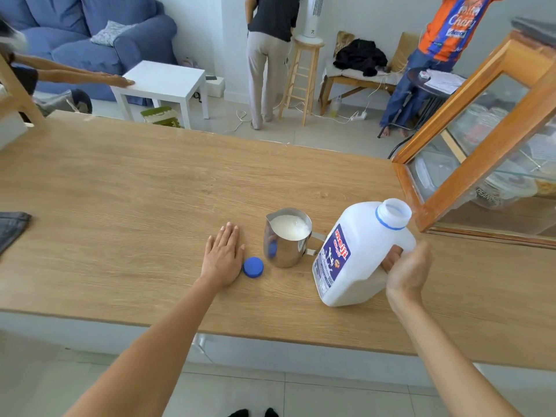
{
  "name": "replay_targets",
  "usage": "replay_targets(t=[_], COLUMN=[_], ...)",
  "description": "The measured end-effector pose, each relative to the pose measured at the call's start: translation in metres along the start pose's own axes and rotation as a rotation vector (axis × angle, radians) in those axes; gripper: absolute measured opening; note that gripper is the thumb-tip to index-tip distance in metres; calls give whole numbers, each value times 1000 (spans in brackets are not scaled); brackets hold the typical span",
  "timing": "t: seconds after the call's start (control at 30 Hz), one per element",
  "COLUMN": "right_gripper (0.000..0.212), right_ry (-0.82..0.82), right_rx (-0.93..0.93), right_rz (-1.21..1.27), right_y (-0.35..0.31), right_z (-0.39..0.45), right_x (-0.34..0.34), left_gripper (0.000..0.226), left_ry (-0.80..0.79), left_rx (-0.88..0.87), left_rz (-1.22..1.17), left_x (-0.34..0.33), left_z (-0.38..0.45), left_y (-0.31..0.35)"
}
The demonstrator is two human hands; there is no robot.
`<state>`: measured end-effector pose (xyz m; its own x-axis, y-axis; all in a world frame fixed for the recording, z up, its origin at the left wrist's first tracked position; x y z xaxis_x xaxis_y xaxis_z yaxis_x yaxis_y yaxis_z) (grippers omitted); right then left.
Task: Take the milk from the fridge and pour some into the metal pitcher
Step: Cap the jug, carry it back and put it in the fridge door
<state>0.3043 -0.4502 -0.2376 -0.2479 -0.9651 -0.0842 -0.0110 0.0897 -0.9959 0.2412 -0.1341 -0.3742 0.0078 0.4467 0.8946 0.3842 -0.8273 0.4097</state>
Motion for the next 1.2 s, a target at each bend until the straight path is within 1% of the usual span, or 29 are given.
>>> replay_targets(t=[0.07, 0.17, 0.23, 0.3, 0.37, 0.43, 0.53, 0.6, 0.7, 0.77, 0.9, 0.97, 1.03, 1.13, 1.2], right_gripper=[13, 16, 19, 16, 15, 17, 16, 21, 33, 35, 34, 34, 34, 35, 35], right_ry=[-48, -95, -94, -72, -57, -55, -75, -100, -100, -92, -122, -131, -140, -166, -185], right_rx=[12, 16, 32, 28, 27, 33, 24, 31, 40, 29, 11, -10, -26, -13, 9], right_rz=[-17, -58, -107, -94, -68, -75, -69, -49, -42, -47, -40, -13, -8, -60, -94], right_y=[4, 9, 8, 7, 4, 2, -1, -6, -14, -19, -19, -16, -13, -14, -17], right_z=[4, 9, 10, 8, 6, 3, -1, -4, -9, -12, -12, -10, -8, -7, -8], right_x=[1, 2, 3, 3, 2, 1, 0, -1, -2, -1, 0, 1, 2, 3, 4], left_gripper=[55, 52, 50, 49, 49, 52, 54, 47, 44, 46, 46, 46, 45, 39, 40], left_ry=[-7, -30, -26, -21, -30, -45, -96, -104, -60, -22, 27, 60, 58, 19, -5], left_rx=[-1, -61, -90, -125, -180, -225, -204, -189, -127, -113, -195, -262, -335, -452, -518], left_rz=[-104, -159, -194, -244, -245, -179, -93, -71, -77, -88, -110, -138, -199, -266, -252], left_x=[0, -6, -8, -7, -7, -11, -14, -8, 22, 50, 115, 146, 168, 180, 177], left_z=[-5, -20, -31, -39, -46, -49, -50, -49, -49, -51, -70, -81, -87, -91, -91], left_y=[6, 17, 24, 31, 36, 38, 38, 40, 46, 56, 98, 128, 162, 211, 237])
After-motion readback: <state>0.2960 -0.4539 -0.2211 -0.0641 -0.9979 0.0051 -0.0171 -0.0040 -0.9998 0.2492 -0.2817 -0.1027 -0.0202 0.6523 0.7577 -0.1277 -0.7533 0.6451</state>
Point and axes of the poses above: each hand's wrist, its own z-axis towards the middle knuckle, its own x-axis out of the back of the hand, y = z × x, the point moved 4 cm from there along z, towards the middle knuckle, and after that the axes turned 4 degrees about -y, right-handed, at the moved point
